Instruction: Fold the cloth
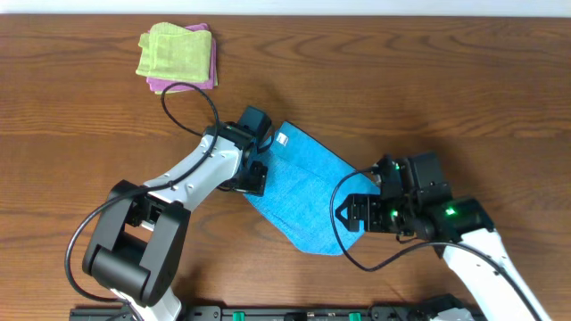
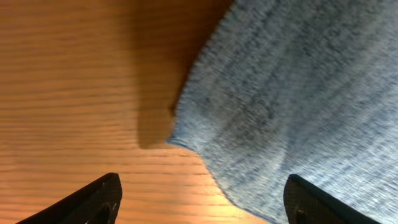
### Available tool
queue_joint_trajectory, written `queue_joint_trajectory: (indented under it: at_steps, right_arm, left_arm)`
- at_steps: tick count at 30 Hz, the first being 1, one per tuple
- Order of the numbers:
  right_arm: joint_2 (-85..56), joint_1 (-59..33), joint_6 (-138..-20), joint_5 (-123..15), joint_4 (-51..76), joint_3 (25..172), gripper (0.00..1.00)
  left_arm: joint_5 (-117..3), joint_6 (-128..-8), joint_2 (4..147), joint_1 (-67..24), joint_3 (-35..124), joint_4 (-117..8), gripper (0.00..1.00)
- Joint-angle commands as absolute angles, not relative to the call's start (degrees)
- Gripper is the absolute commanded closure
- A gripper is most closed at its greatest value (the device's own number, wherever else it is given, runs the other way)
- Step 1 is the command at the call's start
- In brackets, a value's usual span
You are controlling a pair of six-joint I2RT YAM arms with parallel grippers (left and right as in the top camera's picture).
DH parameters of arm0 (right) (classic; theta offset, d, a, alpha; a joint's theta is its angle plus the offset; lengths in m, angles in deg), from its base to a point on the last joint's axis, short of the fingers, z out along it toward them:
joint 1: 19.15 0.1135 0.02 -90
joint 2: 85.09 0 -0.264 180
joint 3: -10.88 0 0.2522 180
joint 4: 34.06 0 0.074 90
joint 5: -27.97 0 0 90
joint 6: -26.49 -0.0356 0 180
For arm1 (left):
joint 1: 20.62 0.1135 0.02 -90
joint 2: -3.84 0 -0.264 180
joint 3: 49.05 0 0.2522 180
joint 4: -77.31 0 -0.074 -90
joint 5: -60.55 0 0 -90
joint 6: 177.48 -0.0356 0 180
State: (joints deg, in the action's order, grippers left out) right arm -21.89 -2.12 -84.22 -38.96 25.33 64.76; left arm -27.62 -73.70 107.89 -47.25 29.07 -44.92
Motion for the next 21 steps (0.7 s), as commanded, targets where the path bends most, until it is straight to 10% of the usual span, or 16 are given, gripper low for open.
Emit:
queue_joint_trajectory:
  at_steps: [1, 7, 21]
  right_arm:
    - [-22.4, -2.6, -83.3, -38.2, 19.9, 59.1, 0.19]
    - [-18.9, -2.6, -89.8, -33.1, 6.2, 50.2, 0.90]
    - [-11.3, -2.6, -88.5, -40.6, 3.0, 49.5, 0.91]
  left_arm:
    - [-27.7, -74.6, 108.3, -46.9, 30.0, -46.3, 0.15]
    - [-32.3, -73.5, 108.3, -46.9, 30.2, -50.0, 0.16]
    - [-33.1, -73.1, 108.3, -46.9, 30.2, -51.7, 0.10]
